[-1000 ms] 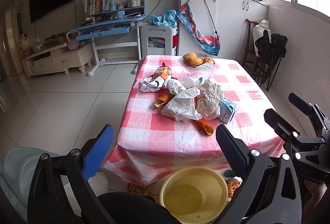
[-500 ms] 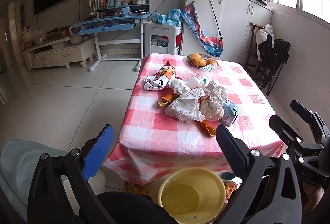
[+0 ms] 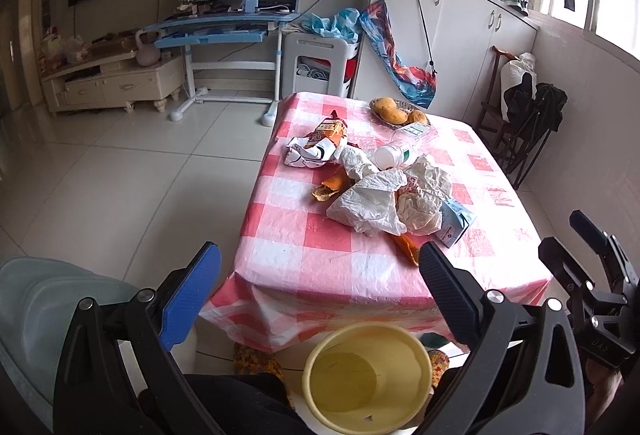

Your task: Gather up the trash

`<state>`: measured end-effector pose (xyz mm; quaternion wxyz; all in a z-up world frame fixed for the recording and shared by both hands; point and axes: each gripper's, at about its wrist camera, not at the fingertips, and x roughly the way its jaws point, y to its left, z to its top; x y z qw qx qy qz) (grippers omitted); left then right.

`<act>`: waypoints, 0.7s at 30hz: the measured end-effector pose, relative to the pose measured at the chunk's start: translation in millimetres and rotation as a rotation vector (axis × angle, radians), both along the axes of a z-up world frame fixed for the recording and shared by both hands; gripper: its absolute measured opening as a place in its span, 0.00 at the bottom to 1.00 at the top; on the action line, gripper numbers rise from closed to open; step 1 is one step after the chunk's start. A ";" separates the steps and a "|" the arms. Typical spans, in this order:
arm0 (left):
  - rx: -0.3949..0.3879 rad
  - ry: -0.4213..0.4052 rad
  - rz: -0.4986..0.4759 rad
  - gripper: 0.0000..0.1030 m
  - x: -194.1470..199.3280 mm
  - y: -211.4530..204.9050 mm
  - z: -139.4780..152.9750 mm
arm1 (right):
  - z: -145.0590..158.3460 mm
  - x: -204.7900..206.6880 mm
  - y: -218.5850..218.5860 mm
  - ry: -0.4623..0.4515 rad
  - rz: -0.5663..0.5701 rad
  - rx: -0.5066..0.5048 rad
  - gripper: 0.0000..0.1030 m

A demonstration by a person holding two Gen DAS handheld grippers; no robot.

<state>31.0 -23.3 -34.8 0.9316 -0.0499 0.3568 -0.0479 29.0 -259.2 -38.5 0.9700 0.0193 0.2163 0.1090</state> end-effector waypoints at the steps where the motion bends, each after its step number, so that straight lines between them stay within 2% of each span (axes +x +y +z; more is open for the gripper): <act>1: -0.003 0.003 -0.003 0.93 1.9 -0.2 -1.7 | -0.4 0.2 -0.4 0.002 0.001 0.003 0.94; 5: 0.029 0.002 -0.038 0.93 11.8 -12.2 -7.1 | -1.4 1.1 -2.4 0.008 0.004 0.012 0.94; 9: 0.050 0.042 -0.082 0.93 31.8 -25.8 -19.0 | -1.0 2.5 -7.8 0.015 -0.001 0.034 0.94; 21: 0.199 0.152 -0.188 0.93 120.0 -68.0 -64.4 | -5.0 11.6 -32.0 0.068 -0.027 0.153 0.94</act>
